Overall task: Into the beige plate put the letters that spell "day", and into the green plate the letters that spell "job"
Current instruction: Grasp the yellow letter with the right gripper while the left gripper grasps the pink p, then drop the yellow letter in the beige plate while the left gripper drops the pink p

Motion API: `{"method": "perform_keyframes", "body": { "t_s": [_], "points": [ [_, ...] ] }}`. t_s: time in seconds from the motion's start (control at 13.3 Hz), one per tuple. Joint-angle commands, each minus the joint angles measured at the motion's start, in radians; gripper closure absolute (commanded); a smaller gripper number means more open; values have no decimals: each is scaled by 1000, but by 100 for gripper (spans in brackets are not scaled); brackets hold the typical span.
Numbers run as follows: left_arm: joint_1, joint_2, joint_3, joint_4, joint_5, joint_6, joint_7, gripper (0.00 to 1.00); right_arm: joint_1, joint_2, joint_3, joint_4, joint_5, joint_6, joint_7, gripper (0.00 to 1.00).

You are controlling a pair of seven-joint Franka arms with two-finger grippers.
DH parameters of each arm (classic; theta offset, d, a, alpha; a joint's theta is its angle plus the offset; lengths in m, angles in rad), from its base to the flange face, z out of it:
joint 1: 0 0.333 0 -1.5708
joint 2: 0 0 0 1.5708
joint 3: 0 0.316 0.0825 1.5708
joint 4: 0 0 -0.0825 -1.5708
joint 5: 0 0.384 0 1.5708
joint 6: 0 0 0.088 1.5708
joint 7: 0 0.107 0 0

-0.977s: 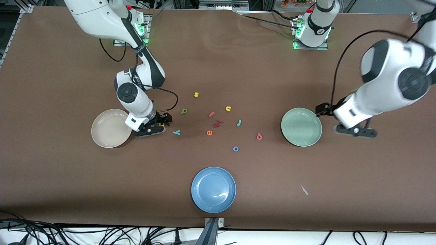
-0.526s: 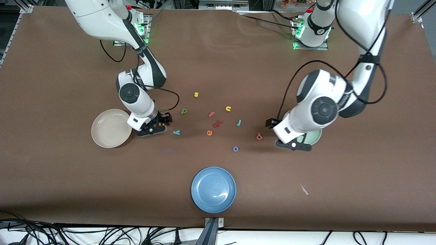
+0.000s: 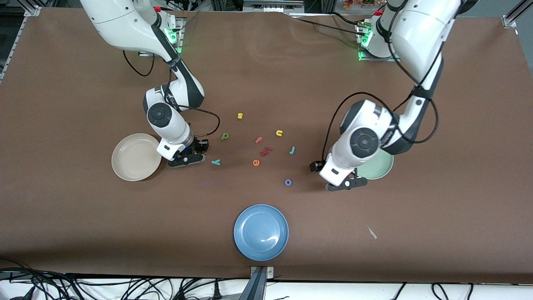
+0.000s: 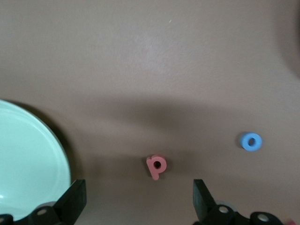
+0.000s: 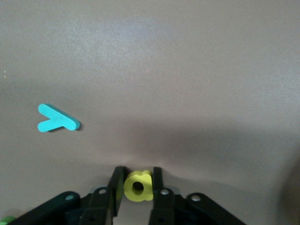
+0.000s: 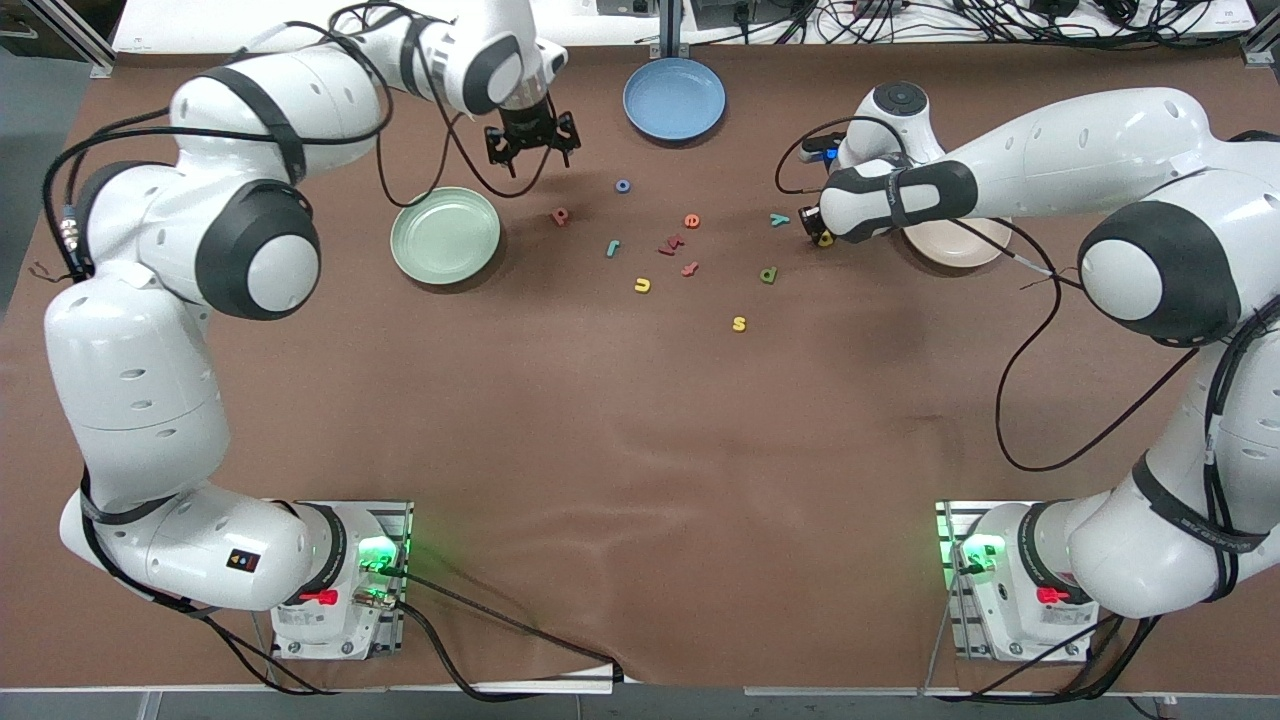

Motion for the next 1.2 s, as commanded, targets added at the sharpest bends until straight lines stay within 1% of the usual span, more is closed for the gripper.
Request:
{"method": "perform_keyframes", "body": {
  "t_s": [0.0,0.08,0.15,0.23,0.38,0.53,0.68,0.75,0.9,0.98,1.05,1.13],
  "points": [
    [-45,51,7,9,69,40,-166,0,0,2,12,9,12,9,34,100],
    [-46,60,7,-2,68,63,-176,10,-5,-7,12,15,14,5,25,100],
    [-43,77,7,1,57,63,-177,36,-11,-22,8,16,14,-20,25,100],
    [-31,79,5,-1,53,63,-176,48,-14,-51,-8,19,14,-66,24,100],
    [-31,94,5,-1,46,71,-180,54,-14,-100,-55,20,14,-152,10,100],
    [-28,100,5,-1,31,71,-179,54,-14,-131,-126,19,14,-222,-73,100],
    [-28,106,5,1,-10,92,-179,53,-14,-160,-175,11,14,-287,-136,100],
    [-30,109,5,-1,-12,101,-179,53,-14,-162,-198,11,14,-308,-150,100],
    [-37,118,5,-2,-10,118,-180,53,-22,-145,-239,12,15,-308,-170,100],
    [-36,122,5,-4,-10,118,-180,53,-43,-125,-239,17,12,-304,-186,100],
    [-37,122,5,-8,-10,120,-180,53,-58,-120,-239,20,14,-302,-217,55],
    [-39,123,5,-14,-10,120,-180,56,-62,-120,-238,26,15,-302,-222,1]
  ]
}}
